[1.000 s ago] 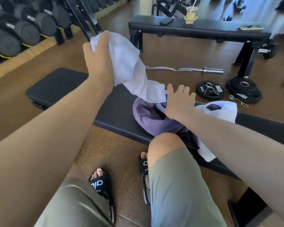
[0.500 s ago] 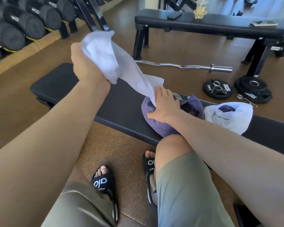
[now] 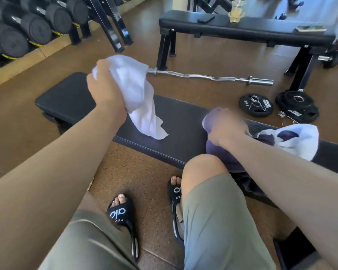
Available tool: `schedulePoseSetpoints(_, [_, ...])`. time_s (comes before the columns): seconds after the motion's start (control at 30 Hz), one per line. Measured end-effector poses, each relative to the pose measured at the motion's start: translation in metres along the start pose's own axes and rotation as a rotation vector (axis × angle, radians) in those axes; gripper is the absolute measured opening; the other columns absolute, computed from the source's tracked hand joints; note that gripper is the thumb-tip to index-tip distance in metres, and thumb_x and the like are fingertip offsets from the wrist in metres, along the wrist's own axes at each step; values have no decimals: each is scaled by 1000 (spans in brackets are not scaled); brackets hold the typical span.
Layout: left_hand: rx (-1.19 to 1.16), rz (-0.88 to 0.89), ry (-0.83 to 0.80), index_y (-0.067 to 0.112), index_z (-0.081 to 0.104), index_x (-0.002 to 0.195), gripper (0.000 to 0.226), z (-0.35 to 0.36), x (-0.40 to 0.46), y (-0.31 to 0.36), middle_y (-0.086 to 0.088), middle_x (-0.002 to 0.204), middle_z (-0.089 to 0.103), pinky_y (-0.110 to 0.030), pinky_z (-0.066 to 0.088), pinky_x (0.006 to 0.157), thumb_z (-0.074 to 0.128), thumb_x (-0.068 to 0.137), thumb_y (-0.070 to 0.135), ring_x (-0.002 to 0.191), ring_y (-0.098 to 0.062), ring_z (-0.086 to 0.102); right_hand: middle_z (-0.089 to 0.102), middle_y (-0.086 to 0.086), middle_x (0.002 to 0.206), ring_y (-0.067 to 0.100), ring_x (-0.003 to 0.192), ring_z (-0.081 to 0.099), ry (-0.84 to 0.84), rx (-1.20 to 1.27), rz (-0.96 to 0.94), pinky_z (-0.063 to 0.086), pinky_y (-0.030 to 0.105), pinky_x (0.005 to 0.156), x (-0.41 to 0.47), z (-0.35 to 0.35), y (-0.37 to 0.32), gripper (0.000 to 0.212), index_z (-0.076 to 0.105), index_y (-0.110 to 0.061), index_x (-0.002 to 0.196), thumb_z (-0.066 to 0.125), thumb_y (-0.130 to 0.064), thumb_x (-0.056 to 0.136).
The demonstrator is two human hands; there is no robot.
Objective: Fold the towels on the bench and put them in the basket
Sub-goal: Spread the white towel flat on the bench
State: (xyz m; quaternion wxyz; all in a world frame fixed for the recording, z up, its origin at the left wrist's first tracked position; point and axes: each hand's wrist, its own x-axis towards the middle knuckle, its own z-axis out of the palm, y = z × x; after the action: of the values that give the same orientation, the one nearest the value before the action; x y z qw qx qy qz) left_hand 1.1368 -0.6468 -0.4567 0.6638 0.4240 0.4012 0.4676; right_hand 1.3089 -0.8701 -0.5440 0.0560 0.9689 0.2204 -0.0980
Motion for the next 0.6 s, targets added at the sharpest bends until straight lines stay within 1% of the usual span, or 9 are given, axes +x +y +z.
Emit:
schedulePoseSetpoints(0.1, [157, -24, -161, 21, 63, 120, 61, 1, -26, 1, -7, 118, 71, -50, 54, 97, 61, 67, 52, 107, -24, 69, 22, 23, 159, 47, 140, 32, -60, 1, 43, 44, 64, 97, 2, -8, 14, 109, -5, -2, 157, 68, -43, 87])
schedulePoseSetpoints(0.17, [265, -18, -261, 17, 62, 118, 53, 8, -41, 1, -11, 117, 69, -49, 56, 93, 61, 74, 47, 105, -27, 70, 24, 24, 157, 49, 138, 34, -125, -20, 96, 41, 65, 100, 0, -15, 19, 112, -11, -4, 157, 66, -45, 87])
schedulePoseSetpoints(0.23, [369, -42, -341, 20, 61, 112, 46, 12, -47, 1, -5, 112, 69, -44, 58, 87, 62, 76, 49, 102, -24, 69, 28, 27, 153, 49, 136, 35, -143, -118, 128, 34, 65, 105, -4, -24, 19, 115, -14, -9, 157, 65, -50, 84])
schedulePoseSetpoints(0.3, [460, -75, -392, 18, 57, 103, 38, 11, -45, -4, 0, 105, 66, -38, 53, 82, 64, 80, 47, 94, -19, 66, 29, 28, 150, 46, 137, 34, 19, -278, 24, 29, 66, 108, -8, -34, 8, 117, -5, -13, 157, 70, -53, 77])
schedulePoseSetpoints(0.33, [501, -70, -414, 17, 54, 95, 30, 11, -43, -6, 1, 99, 62, -34, 49, 77, 65, 84, 43, 88, -18, 61, 32, 26, 149, 44, 136, 35, 131, -273, -107, 30, 63, 109, -8, -38, -3, 114, 3, -15, 156, 73, -54, 75])
schedulePoseSetpoints(0.4, [554, -84, -478, 18, 50, 84, 21, 8, -39, -7, 0, 91, 56, -30, 43, 67, 64, 89, 33, 82, -19, 54, 44, 14, 143, 37, 130, 44, 215, 28, -452, 40, 53, 103, -8, -50, -35, 95, 23, -22, 152, 74, -47, 76])
schedulePoseSetpoints(0.47, [481, -165, -533, 11, 59, 92, 20, 5, -37, -2, -4, 96, 60, -30, 47, 70, 62, 86, 30, 86, -20, 58, 60, -4, 126, 22, 115, 58, 23, 426, -712, 51, 42, 91, -17, -64, -71, 69, 44, -30, 140, 69, -44, 77])
schedulePoseSetpoints(0.53, [404, -282, -551, 9, 61, 101, 22, -1, -37, 9, -6, 94, 64, -29, 50, 71, 56, 90, 28, 85, -21, 62, 64, -14, 115, 8, 101, 62, -167, 697, -757, 54, 34, 84, -28, -71, -98, 61, 51, -31, 132, 71, -46, 76])
schedulePoseSetpoints(0.6, [365, -345, -540, 12, 56, 93, 17, -10, -30, 17, -5, 83, 62, -28, 48, 67, 51, 92, 27, 76, -20, 60, 60, -11, 101, 8, 89, 58, -188, 832, -704, 46, 25, 70, -33, -70, -112, 30, 55, -25, 109, 69, -36, 86])
